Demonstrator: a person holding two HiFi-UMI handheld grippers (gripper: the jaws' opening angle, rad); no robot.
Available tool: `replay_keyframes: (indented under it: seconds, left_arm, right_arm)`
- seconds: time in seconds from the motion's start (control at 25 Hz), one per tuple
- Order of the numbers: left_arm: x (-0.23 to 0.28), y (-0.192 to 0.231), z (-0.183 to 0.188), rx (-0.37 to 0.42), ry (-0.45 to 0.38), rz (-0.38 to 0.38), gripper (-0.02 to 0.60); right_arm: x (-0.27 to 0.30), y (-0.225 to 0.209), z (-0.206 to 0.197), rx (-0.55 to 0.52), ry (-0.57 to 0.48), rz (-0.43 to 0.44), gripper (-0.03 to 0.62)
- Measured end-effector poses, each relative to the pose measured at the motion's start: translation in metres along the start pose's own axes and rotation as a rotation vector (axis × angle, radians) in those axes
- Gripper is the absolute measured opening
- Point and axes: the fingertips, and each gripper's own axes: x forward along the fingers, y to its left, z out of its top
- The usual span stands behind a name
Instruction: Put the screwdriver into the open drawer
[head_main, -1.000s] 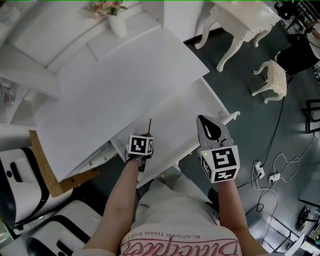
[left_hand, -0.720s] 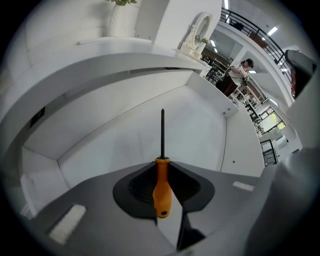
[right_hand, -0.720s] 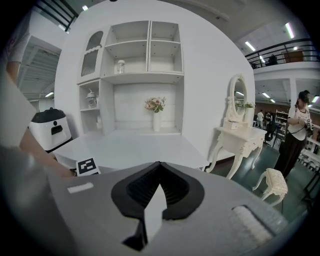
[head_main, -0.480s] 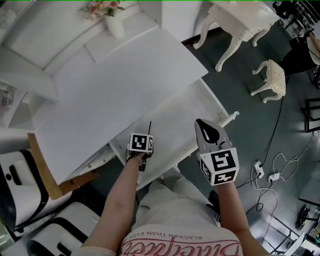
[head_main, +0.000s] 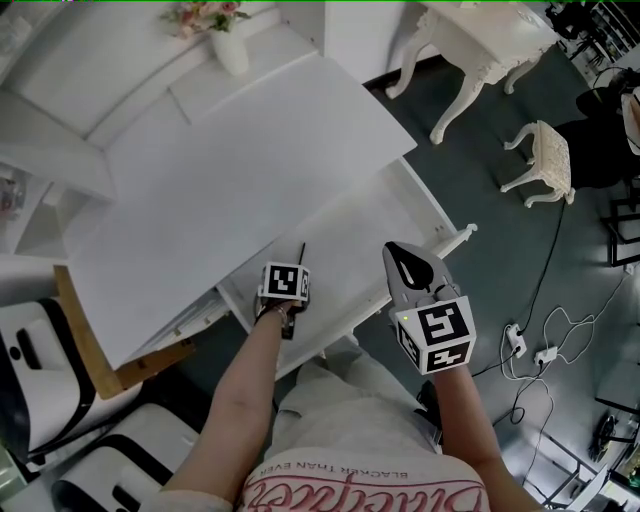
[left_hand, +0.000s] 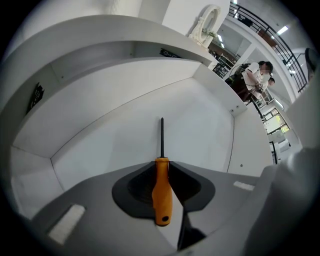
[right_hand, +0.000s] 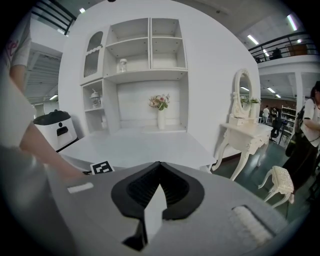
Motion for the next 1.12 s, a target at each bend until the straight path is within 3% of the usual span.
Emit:
replay_keyframes:
  seconds: [0.12,0.52,0.72,1.12]
  left_arm:
    - [0.0,-0.001,0.0,-0.014,0.0,-0.003,0.114]
    - [-0.015,-0.002,0.007,-0.054,-0.053,0.001,0.37]
    - [-0.029,-0.008,0.011,-0.036,-0.073,-0.023,0.377]
    - [-0.065,-0.014,0.012,-0.004,-0.129,-0.062,0.318]
  right_arm:
    - [0.001,0.004,0.001,-0.009,-0.001,0.011,0.002]
    - [-0.003,0.008,0.006,0.021,-0.026,0.017,0.002]
    - [-0.008,0.012,0.008,0.06,-0.043,0.01,0.002]
    - [-0.028,0.027,0.014,0.085,-0.081,-0.011,0.002]
